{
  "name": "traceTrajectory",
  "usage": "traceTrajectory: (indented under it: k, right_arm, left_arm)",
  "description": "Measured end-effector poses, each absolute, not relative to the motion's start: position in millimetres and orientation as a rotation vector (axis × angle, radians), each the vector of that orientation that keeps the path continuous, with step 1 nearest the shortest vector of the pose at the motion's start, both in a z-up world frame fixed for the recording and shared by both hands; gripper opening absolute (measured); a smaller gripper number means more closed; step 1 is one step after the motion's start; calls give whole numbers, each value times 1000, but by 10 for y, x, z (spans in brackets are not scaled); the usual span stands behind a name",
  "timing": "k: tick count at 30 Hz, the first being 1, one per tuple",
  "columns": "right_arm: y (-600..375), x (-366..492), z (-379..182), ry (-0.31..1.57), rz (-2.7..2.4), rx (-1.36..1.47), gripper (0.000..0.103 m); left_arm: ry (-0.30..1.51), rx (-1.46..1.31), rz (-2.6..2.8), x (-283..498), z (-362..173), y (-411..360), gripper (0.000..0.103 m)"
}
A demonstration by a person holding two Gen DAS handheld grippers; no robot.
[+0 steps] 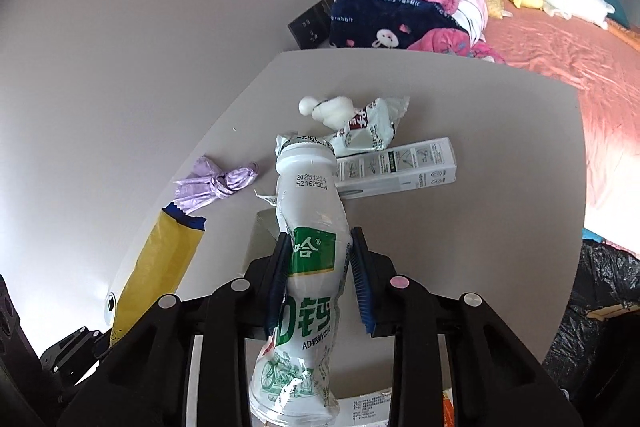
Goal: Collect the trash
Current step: 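Lift the white milk bottle with the right tool while the left tool holds the wrapper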
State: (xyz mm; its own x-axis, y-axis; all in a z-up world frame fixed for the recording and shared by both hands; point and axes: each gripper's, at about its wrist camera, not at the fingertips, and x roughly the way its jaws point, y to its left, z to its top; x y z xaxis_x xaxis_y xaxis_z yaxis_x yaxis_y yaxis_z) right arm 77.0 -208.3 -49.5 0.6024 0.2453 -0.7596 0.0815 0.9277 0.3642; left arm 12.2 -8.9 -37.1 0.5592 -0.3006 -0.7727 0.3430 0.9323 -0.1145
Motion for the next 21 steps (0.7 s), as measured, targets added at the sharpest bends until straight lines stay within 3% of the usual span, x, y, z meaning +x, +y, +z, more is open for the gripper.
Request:
traceTrajectory:
  k: [21]
  right_arm:
    - [-2913, -29, 195, 779, -76, 340, 32]
  left_arm:
    - [817, 109, -571, -76, 22, -994, 17]
